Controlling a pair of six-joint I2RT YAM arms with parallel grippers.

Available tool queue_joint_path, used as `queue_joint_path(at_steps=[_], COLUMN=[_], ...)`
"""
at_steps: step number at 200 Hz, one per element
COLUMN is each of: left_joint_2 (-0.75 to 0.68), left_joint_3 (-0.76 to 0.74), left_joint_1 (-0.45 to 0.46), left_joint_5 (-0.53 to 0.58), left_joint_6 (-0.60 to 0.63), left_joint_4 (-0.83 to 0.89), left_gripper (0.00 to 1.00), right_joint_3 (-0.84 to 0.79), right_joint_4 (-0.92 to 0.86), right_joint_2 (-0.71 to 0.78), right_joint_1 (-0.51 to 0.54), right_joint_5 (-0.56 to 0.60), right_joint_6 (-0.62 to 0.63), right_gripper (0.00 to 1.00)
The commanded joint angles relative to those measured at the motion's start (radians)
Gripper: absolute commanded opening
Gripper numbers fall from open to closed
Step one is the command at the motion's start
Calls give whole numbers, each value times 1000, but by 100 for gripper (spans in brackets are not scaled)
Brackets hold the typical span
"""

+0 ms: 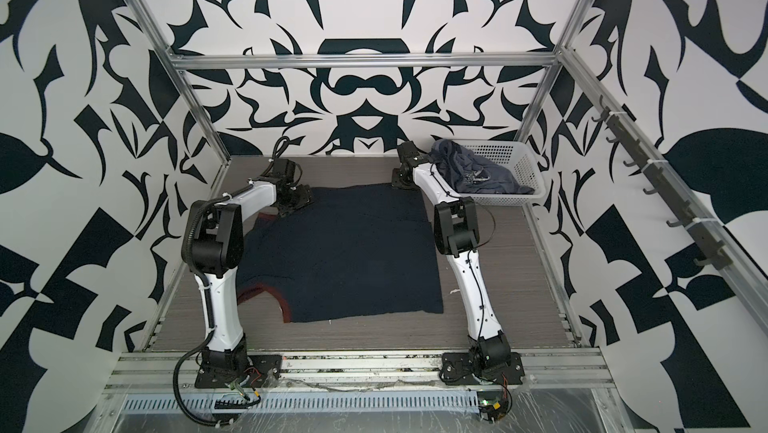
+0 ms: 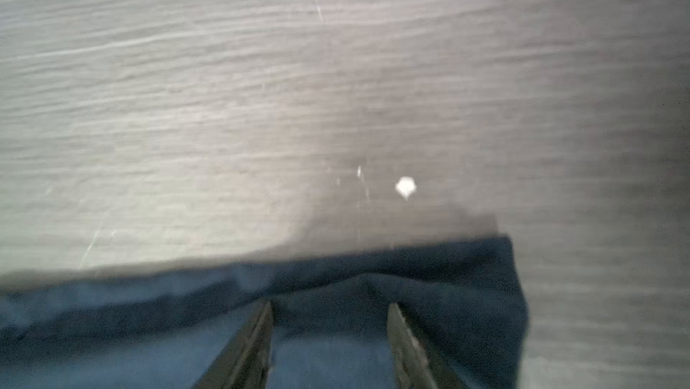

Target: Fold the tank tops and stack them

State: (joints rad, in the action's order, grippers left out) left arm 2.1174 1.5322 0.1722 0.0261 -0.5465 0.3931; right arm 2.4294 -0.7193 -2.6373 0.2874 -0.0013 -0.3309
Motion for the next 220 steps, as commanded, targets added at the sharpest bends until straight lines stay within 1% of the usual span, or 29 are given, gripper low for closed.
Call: queue_joint_path(at_steps=[1,14,16,25,39,51,58,79,94,115,137,161,197,220], left_joint_2=[-28,-45,-49,-66,-102,-146,-174,-249,-301,-368,-427,-473,-475,-466], left_joint_3=[-28,-10,-8,6,17,3,-11,-53,-110,-200,-304,-412,-527,-567], left_joint_1=[-16,-15,-15,-14,-13,-10,-4,19,41,65,91,126,185,236], left_joint_5=[20,21,21,26,32,34,36,49,57,52,43,42,27,28], left_joint_6=[3,3,4,4,-7,-20,-26,-36,-47,-69,-92,-119,-163,-190], left_joint_4=[4,28,33,59,99,114,122,158,160,156,126,90,36,14], left_gripper=[84,84,87,89,91,92,93,94,95,95,95,95,95,95], right_joint_3=[125,153,154,145,77,-70,-189,-477,-642,-847,-1029,-1196,-1336,-1402], right_joint_4=[-113,-136,-139,-156,-174,-128,-81,6,38,75,114,173,208,214], right_joint_2=[17,42,51,89,170,301,380,584,696,814,898,960,988,991], right_joint_1=[-10,-10,-10,-10,-8,1,7,27,54,109,153,181,199,198], right_joint_5=[54,54,53,44,29,22,18,-24,-25,-18,-24,-75,-131,-117], right_joint_6=[31,43,45,51,61,67,64,44,27,10,-36,-104,-169,-215], right_gripper=[59,61,62,69,74,76,76,76,76,76,76,75,72,72])
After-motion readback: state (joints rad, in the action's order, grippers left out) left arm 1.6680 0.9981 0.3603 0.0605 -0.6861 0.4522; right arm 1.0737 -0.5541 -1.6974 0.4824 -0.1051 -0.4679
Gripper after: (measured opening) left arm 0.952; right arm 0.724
